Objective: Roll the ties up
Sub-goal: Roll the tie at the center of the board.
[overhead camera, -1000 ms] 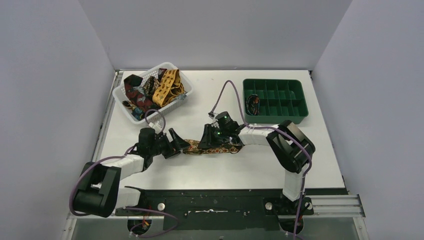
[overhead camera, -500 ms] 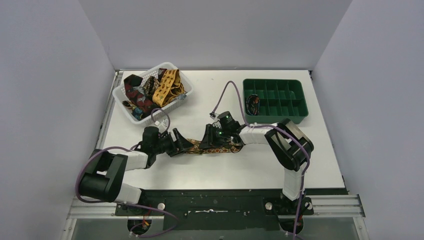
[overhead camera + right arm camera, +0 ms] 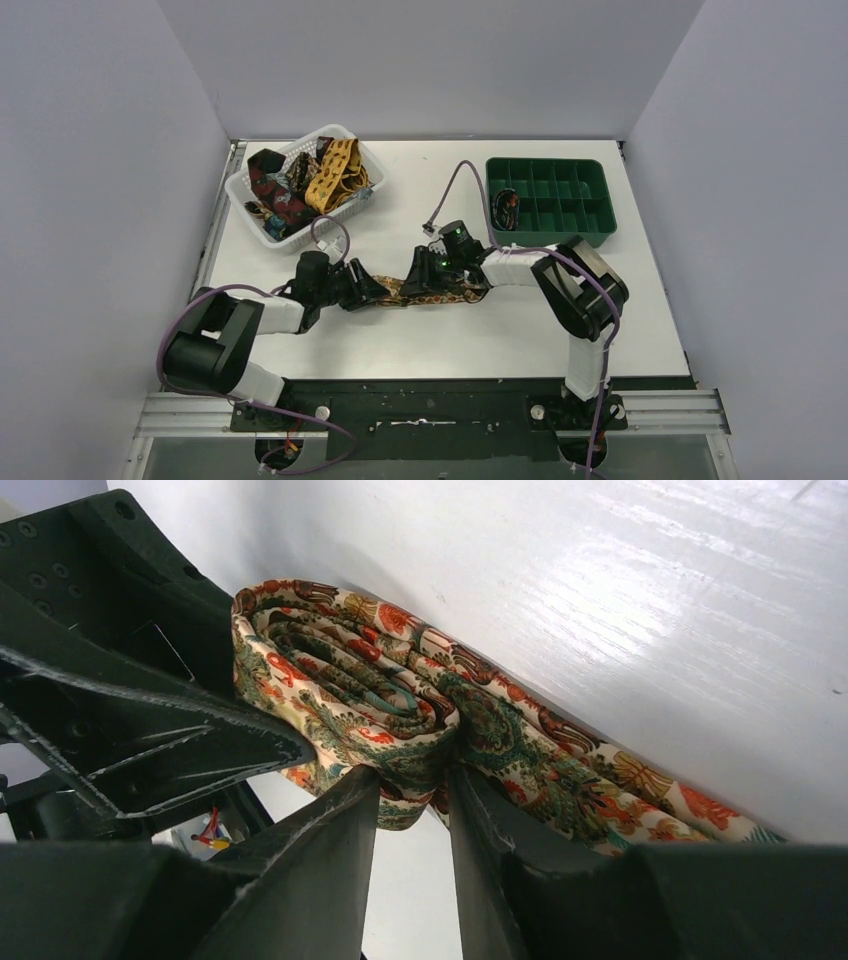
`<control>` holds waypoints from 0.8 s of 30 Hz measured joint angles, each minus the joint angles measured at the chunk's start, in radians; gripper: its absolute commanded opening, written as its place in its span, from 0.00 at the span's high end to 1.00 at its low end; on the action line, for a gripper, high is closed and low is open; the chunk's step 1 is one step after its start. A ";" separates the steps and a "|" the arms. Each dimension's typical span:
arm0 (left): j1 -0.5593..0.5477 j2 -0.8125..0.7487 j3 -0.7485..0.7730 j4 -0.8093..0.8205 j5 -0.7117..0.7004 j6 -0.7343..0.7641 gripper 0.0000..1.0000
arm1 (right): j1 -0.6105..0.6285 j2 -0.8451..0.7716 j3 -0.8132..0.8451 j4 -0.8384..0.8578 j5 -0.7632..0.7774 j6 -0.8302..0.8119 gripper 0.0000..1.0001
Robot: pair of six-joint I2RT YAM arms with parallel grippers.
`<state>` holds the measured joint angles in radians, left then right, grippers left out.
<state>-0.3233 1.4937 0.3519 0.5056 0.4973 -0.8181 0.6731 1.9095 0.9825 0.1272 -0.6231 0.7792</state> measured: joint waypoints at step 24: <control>-0.035 -0.090 0.059 -0.252 -0.154 0.015 0.64 | -0.058 -0.126 0.019 -0.291 0.244 -0.304 0.66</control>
<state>-0.3580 1.4040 0.4110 0.2535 0.3435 -0.8032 0.6147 1.7836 1.0016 -0.1642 -0.3794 0.4751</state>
